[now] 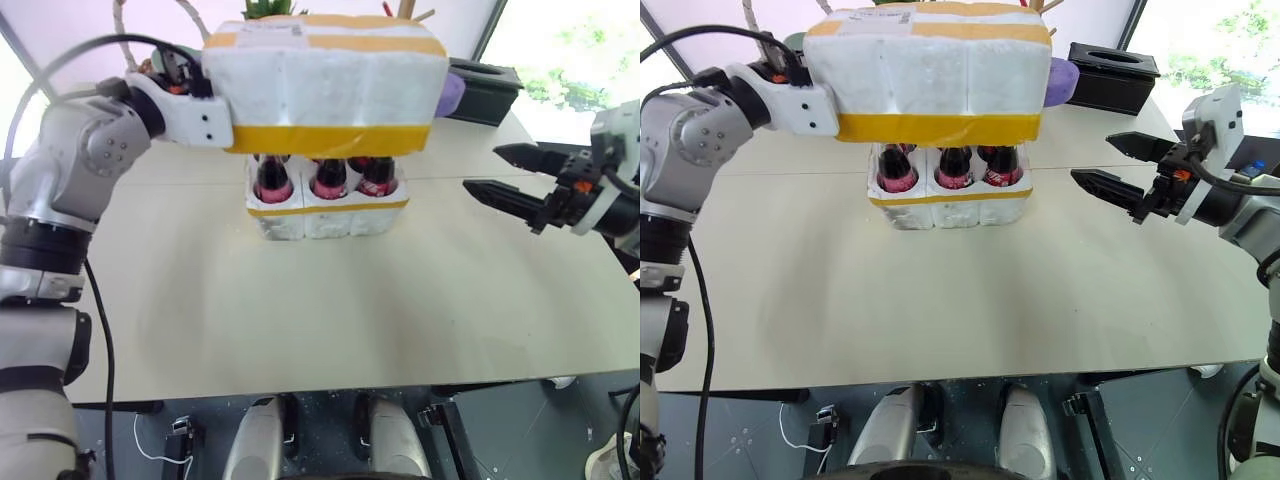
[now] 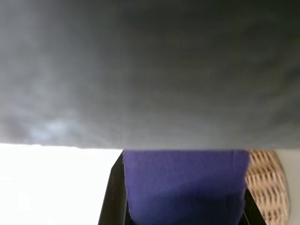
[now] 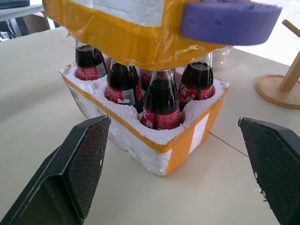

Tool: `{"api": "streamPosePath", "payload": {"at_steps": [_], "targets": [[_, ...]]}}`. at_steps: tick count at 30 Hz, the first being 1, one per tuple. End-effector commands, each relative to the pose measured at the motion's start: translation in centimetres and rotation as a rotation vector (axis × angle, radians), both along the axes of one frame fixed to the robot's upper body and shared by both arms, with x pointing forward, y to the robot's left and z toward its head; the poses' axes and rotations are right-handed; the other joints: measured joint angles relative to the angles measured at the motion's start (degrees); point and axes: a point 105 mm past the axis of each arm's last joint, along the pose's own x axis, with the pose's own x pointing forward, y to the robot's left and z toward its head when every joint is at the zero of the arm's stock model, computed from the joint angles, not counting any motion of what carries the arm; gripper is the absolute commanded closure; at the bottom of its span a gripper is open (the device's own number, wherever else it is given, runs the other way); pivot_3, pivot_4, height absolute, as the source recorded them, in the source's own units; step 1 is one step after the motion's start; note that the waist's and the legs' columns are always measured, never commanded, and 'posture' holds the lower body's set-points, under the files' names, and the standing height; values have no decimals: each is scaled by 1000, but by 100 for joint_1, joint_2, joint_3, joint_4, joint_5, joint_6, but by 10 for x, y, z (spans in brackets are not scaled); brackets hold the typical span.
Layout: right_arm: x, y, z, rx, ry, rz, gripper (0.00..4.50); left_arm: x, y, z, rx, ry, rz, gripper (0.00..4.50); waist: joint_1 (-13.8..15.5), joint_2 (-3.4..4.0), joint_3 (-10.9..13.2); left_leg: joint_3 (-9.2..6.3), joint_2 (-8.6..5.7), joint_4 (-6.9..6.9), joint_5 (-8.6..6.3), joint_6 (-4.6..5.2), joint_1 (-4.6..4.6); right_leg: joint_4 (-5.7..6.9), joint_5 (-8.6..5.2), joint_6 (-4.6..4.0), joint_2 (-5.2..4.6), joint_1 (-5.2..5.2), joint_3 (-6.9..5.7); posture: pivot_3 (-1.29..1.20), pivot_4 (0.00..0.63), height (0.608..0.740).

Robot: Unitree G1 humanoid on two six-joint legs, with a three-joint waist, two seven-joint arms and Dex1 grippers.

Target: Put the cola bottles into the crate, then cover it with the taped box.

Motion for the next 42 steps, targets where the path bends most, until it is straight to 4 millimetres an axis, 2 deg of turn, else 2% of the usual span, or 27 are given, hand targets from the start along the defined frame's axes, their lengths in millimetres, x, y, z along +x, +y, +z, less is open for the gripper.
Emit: {"api": "streamPosePath", "payload": {"at_steps": [1,9,17,20,23,26,30,37,42], "targets": [[-4,1,11,11,-58,4,0,-12,-10,12,102,-92,13,4133,23,0,0,0,0,1,0,1,-1,0,0,0,0,0,0,0,150,736],[1,4,12,37,-64,8,0,-21,1,-12,256,-85,129,4133,100,3,-2,0,2,2,-8,13,3,-2,0,-1,3,0,1,0,150,736],[7,6,10,43,-58,14,0,-25,3,-22,178,-45,111,4133,89,5,-3,0,5,2,-11,18,6,-1,-1,-1,5,2,1,0,150,736],[6,6,10,36,-59,17,0,-25,1,-10,91,-62,80,4133,93,5,-3,0,4,2,-10,18,6,-1,-1,-1,5,2,1,0,150,736],[6,4,11,39,-61,13,0,-28,-1,8,100,-121,61,4133,90,4,-3,0,4,2,-10,17,5,-1,-1,-1,6,2,1,0,150,736],[5,3,11,48,-59,9,0,-28,0,14,146,-153,61,4133,89,4,-3,1,4,2,-9,15,5,-1,0,-1,5,2,1,0,150,736],[5,3,10,51,-56,9,0,-28,0,5,274,-161,62,4133,88,5,-3,2,4,1,-7,12,6,-1,-1,-1,6,1,1,0,150,736],[5,0,10,72,-54,-1,0,-30,4,-18,314,-83,103,4133,92,5,-3,3,4,1,-9,15,6,-1,-1,-1,5,2,1,0,150,736],[6,3,9,80,-51,6,0,-24,0,-20,324,-90,123,4133,96,5,-3,2,5,2,-10,17,8,-1,-1,-1,5,4,1,0,150,736]]}}
